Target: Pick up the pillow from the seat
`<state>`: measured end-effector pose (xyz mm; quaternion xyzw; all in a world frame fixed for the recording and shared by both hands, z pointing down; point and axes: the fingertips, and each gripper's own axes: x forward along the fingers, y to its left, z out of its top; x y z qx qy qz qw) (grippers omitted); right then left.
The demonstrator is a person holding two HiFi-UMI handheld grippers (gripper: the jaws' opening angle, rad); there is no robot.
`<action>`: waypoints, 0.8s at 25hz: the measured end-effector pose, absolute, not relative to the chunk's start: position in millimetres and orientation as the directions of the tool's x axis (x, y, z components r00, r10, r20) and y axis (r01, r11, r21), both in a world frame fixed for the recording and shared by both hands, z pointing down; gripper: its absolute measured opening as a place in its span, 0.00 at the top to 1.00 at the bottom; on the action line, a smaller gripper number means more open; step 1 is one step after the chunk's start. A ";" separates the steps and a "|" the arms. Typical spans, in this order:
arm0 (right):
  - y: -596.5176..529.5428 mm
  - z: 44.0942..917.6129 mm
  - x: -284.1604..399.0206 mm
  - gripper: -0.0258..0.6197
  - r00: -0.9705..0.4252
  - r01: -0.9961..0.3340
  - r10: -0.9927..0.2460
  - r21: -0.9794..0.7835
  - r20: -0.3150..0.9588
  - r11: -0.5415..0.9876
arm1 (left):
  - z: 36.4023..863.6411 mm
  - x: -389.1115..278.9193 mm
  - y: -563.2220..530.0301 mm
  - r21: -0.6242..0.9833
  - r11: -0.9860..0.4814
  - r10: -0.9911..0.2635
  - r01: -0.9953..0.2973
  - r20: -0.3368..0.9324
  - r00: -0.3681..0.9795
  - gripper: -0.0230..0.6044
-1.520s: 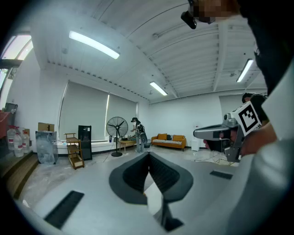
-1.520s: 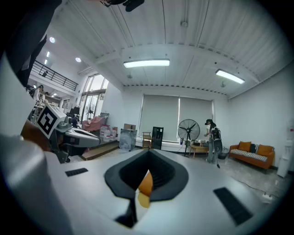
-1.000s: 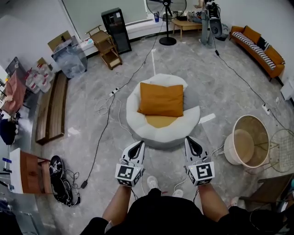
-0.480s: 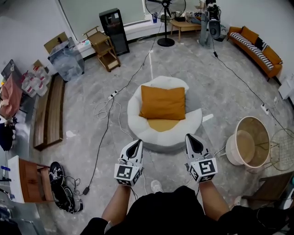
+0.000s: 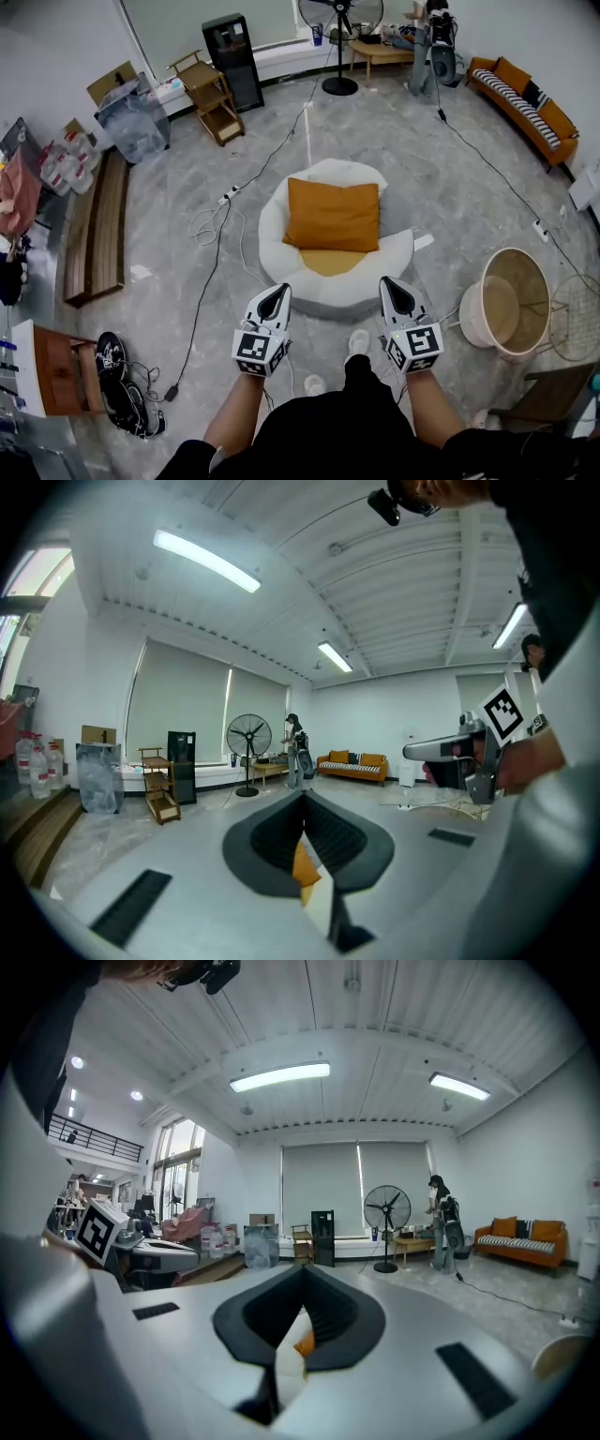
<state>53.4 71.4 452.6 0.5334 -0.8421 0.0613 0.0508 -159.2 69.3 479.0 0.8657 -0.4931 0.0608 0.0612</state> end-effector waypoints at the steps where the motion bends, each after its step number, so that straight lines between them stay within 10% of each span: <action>1: 63.9 457.6 55.8 0.95 -0.427 -0.904 -0.890 -0.059 0.159 0.423 | 480.7 -157.6 63.4 0.042 -0.506 -0.845 -0.862 0.174 0.505 0.94; 20: -110.5 443.5 142.9 0.95 -0.488 -0.873 -0.864 -0.096 0.124 0.479 | 468.8 -77.6 -96.2 -0.020 -0.462 -0.875 -0.887 0.173 0.452 0.94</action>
